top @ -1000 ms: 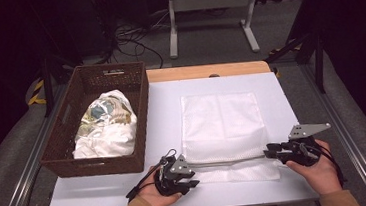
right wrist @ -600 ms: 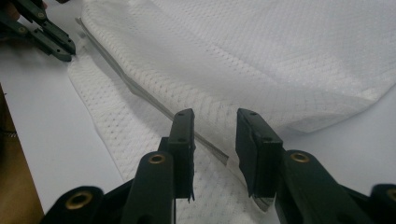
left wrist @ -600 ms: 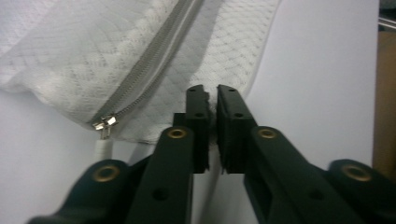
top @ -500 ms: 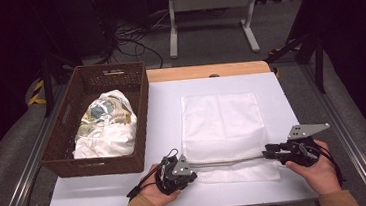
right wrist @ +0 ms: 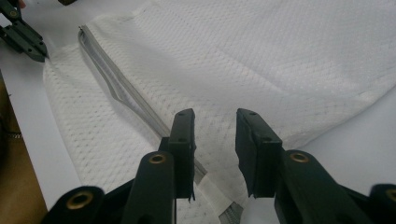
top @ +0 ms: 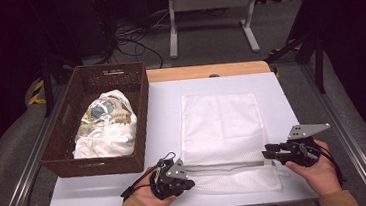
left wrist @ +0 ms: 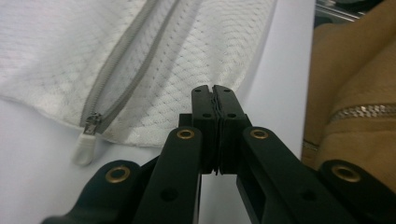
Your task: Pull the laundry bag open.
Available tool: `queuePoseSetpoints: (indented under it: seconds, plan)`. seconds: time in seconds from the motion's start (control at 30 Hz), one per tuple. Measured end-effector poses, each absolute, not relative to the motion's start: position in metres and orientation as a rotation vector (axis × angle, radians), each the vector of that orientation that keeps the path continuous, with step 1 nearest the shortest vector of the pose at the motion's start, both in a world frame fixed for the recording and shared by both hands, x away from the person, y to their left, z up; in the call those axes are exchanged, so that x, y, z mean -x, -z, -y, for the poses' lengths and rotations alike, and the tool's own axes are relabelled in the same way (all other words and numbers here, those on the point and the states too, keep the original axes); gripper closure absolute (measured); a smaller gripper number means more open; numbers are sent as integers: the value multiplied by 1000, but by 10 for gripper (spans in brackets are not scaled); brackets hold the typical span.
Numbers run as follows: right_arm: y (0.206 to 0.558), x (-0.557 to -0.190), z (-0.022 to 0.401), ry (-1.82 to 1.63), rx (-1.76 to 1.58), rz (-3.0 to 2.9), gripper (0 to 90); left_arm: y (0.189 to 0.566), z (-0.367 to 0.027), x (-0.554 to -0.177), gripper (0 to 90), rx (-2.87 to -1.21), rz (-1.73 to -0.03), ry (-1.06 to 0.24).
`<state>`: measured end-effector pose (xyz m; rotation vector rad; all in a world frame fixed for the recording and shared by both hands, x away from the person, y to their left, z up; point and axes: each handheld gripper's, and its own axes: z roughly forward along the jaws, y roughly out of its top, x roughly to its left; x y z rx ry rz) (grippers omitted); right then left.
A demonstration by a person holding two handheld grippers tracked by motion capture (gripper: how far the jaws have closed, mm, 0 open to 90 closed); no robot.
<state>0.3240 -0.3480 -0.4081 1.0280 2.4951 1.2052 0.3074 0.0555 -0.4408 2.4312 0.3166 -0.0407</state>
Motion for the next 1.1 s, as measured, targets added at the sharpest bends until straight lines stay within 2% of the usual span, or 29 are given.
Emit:
queuePoseSetpoints:
  seconds: [0.27,0.43,0.57,0.9,1.1]
  plan:
    - [409,-324,344,-1195,-1016,-2513,679,440,-62,-309,857,-2431,-284,138]
    - [410,-324,337,-1188,-989,-2531,656,432,-69,-313,728,-2331,-326,134]
    - [411,-326,332,-1182,-971,-2544,630,427,-75,-317,672,-2241,-372,113]
    - [414,-329,311,-1174,-882,-2593,560,425,-78,-323,658,-2186,-462,24]
    - [419,-332,289,-1193,-785,-2644,478,425,-79,-325,655,-2180,-488,12]
